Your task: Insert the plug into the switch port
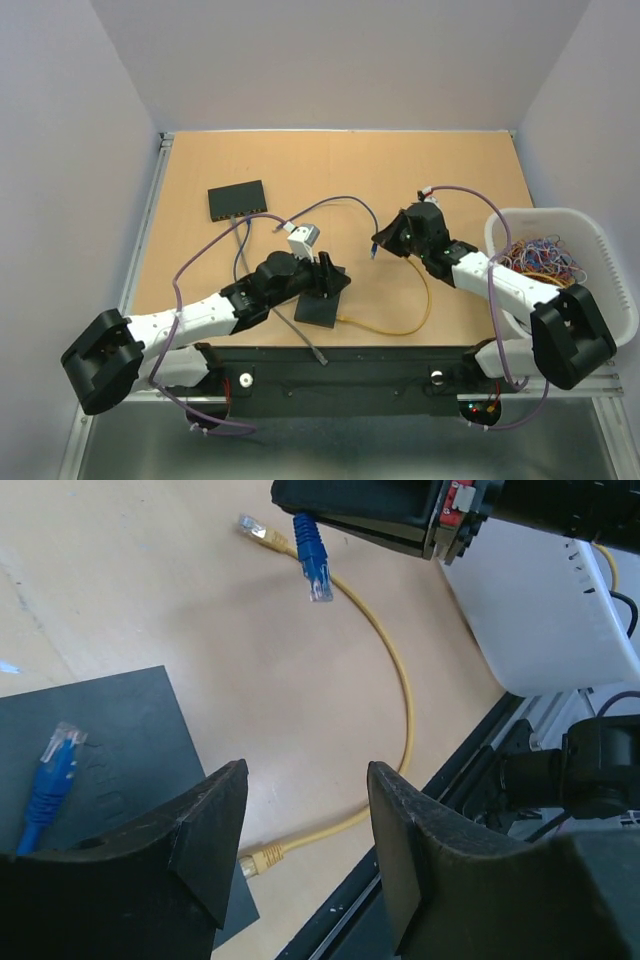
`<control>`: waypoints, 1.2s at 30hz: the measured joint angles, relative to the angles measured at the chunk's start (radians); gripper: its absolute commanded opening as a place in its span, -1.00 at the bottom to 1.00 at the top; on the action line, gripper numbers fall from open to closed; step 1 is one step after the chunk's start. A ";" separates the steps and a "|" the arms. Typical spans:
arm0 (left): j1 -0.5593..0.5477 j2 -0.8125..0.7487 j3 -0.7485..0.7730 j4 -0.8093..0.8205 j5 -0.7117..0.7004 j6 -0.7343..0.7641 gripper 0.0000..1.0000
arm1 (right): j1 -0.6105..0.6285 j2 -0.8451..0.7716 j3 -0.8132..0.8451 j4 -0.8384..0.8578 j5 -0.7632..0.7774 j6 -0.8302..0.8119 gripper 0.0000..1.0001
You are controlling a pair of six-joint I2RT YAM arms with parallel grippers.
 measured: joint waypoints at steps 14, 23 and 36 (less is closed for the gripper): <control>-0.022 0.186 0.032 0.235 0.010 -0.051 0.26 | 0.061 -0.102 -0.101 0.081 -0.060 0.103 -0.99; -0.022 0.253 0.069 0.275 0.013 -0.055 0.19 | 0.092 -0.102 -0.113 0.123 -0.082 0.124 -0.99; -0.022 0.280 0.071 0.296 0.027 -0.058 -0.29 | 0.099 -0.106 -0.135 0.187 -0.104 0.141 -0.99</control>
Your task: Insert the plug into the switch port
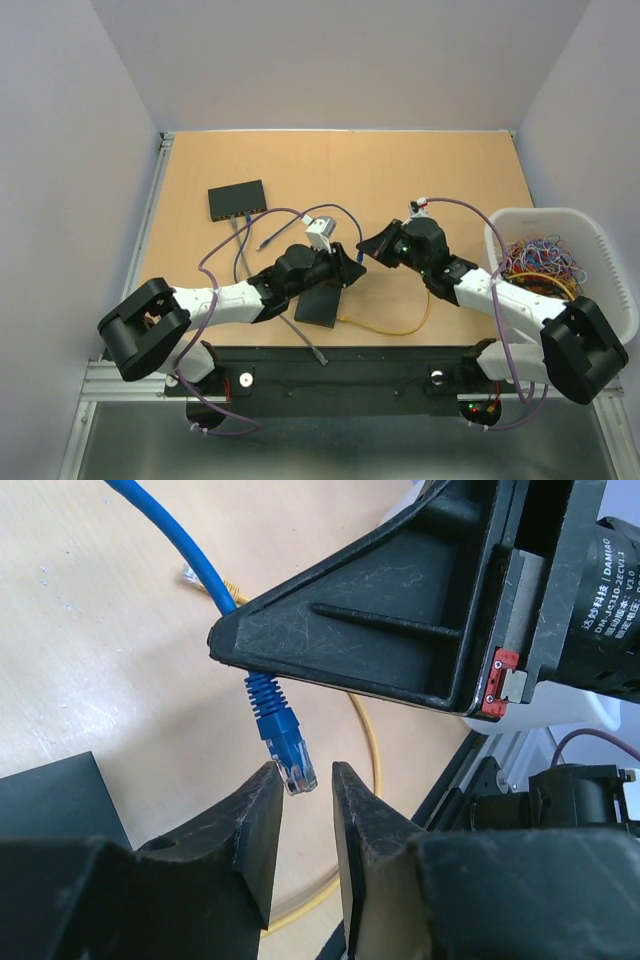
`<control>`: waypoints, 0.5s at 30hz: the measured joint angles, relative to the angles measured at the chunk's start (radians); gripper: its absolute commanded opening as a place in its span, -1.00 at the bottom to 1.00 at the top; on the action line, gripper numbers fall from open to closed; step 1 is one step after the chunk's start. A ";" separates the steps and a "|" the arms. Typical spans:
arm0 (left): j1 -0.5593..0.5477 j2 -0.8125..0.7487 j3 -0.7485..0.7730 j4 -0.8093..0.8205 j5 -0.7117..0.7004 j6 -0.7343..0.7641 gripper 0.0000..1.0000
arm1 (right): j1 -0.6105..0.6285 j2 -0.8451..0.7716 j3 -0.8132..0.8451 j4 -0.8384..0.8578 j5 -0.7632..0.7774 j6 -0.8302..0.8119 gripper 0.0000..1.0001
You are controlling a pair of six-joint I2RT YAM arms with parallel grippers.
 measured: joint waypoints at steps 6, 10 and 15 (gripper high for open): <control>0.000 0.005 0.002 -0.004 -0.006 0.011 -0.40 | 0.000 0.000 -0.020 0.035 -0.020 0.006 -0.99; 0.000 0.005 0.008 -0.023 -0.010 0.024 -0.46 | 0.000 -0.002 -0.031 0.051 -0.023 0.010 -0.99; -0.001 0.001 0.016 -0.050 -0.014 0.039 -0.48 | 0.000 -0.025 -0.058 0.071 -0.021 0.011 -0.99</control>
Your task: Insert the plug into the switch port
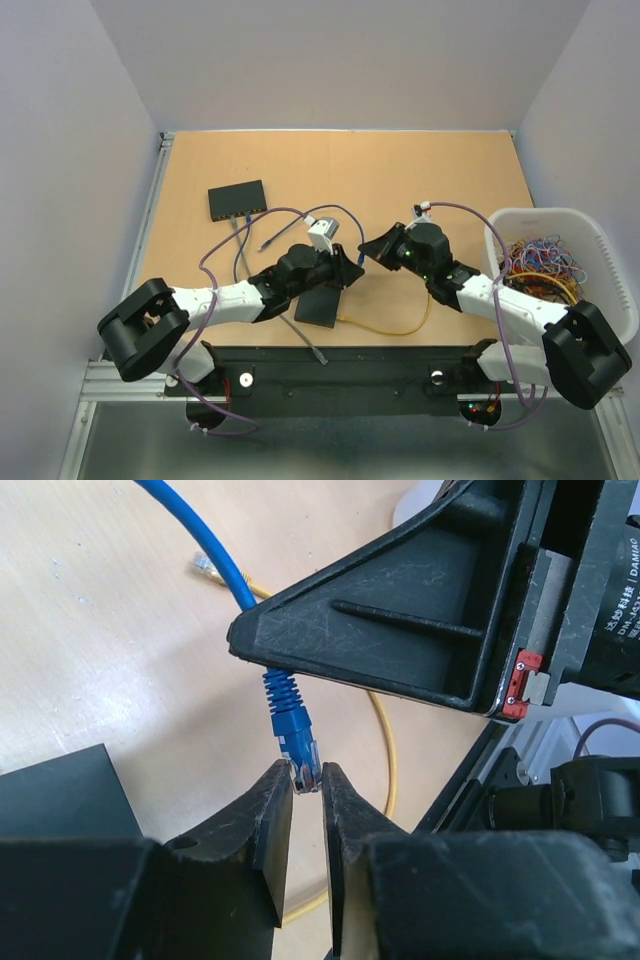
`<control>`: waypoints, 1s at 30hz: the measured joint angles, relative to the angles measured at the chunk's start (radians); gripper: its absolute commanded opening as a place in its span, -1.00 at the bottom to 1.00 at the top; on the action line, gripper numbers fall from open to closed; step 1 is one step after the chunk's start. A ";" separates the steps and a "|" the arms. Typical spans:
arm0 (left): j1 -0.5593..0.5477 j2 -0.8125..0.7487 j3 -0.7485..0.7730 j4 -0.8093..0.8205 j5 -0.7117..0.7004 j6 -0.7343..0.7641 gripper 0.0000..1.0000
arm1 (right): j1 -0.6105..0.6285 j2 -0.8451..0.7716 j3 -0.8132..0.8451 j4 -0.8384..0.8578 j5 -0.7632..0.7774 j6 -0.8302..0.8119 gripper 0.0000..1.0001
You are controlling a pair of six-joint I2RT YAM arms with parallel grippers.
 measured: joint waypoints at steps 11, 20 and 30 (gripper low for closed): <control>0.046 -0.082 0.001 -0.062 0.041 0.023 -0.45 | 0.000 -0.084 -0.051 0.042 -0.002 0.026 -0.99; 0.089 -0.127 0.006 -0.108 0.085 0.044 -0.37 | 0.024 -0.142 -0.107 0.069 0.004 0.046 -0.99; 0.127 -0.129 0.031 -0.085 0.041 0.051 -0.29 | 0.094 -0.131 -0.171 0.065 -0.005 0.077 -0.99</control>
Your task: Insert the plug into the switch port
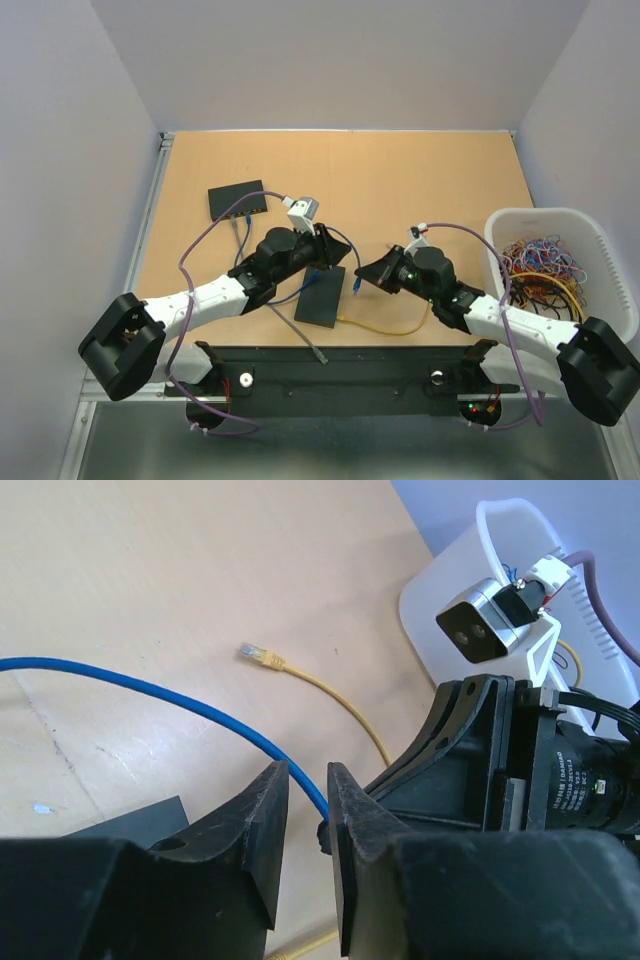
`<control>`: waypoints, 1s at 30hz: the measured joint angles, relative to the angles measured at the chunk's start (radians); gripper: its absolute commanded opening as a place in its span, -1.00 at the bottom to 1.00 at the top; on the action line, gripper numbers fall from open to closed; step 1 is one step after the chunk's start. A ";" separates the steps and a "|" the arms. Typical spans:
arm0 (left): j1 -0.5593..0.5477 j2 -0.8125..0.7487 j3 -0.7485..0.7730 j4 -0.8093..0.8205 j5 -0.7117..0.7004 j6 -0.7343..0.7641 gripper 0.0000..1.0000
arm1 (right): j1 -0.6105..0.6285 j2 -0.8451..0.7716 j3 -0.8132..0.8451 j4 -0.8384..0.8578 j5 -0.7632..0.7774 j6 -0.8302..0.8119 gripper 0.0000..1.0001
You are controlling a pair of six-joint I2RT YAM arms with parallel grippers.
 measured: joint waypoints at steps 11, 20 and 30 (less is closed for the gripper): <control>-0.039 -0.086 -0.082 0.093 0.114 -0.003 0.08 | 0.003 -0.027 0.024 -0.005 0.091 0.032 -0.99; -0.095 -0.042 -0.096 0.119 0.129 -0.002 -0.06 | 0.003 -0.028 0.058 -0.005 0.103 0.042 -0.99; -0.103 0.027 -0.095 0.135 0.115 0.005 -0.19 | 0.003 -0.046 0.057 -0.064 0.113 0.039 -0.99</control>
